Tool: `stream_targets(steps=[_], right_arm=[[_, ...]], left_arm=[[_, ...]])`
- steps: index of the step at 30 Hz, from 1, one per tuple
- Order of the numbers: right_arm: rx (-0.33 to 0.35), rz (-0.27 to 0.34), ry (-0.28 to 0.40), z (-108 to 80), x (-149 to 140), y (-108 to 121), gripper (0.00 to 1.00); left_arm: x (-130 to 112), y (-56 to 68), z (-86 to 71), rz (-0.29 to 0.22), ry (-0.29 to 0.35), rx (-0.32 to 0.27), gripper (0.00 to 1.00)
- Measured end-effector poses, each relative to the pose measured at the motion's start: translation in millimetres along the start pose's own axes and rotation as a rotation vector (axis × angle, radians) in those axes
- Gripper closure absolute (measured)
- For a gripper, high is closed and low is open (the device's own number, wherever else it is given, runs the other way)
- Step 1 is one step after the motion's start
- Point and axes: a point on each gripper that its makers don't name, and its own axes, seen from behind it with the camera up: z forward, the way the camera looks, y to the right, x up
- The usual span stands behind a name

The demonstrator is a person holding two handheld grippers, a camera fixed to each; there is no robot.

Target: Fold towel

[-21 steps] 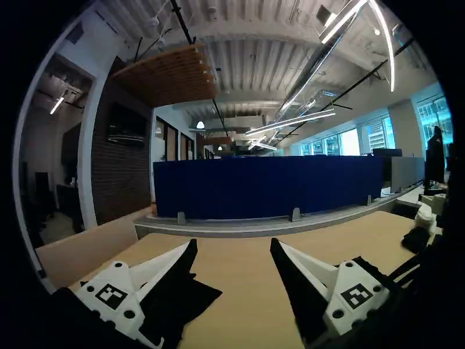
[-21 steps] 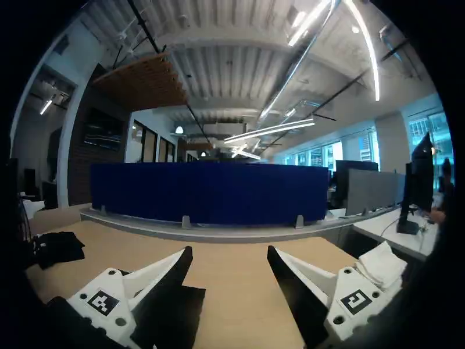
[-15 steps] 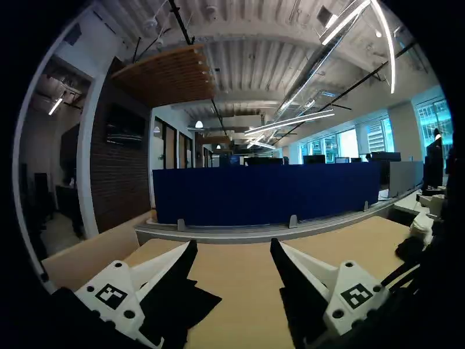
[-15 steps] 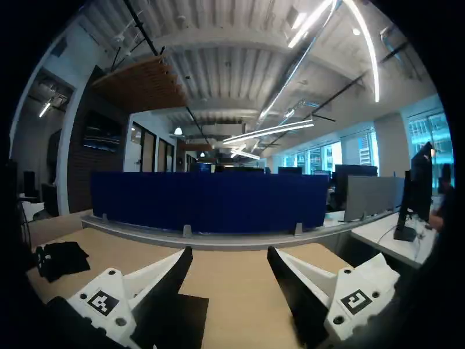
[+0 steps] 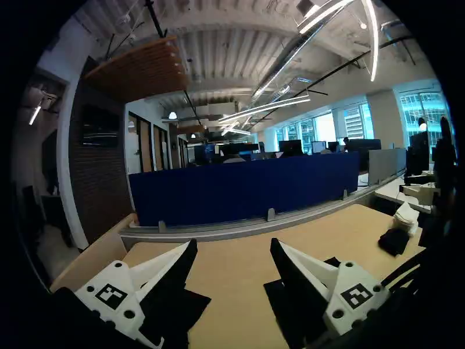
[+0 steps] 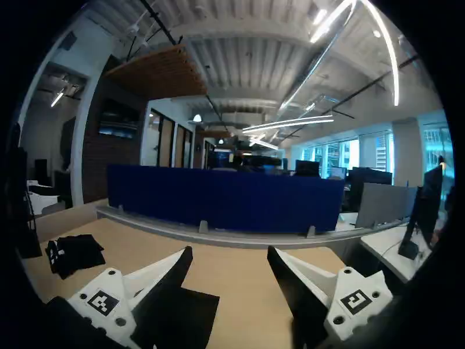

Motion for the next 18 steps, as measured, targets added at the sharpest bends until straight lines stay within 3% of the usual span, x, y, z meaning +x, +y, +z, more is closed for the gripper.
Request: stream_targets(steps=[5,11,18], right_arm=[[0.105,-0.048,-0.084,-2.4,-5.6,-20.1,0.00],[0.221,-0.120,-0.192,-12.0,-19.9,-40.4,0.00],[0.265,-0.139,-0.254,-18.7,-38.3,-49.4,0.00]], left_arm=[[-1.3,19.5,0.3,0.018,-0.050,-0.095,0.07],[-9.3,44.5,-1.1,0.076,-0.124,-0.207,0.07],[-19.7,60.7,0.9,0.106,-0.160,-0.261,0.07]])
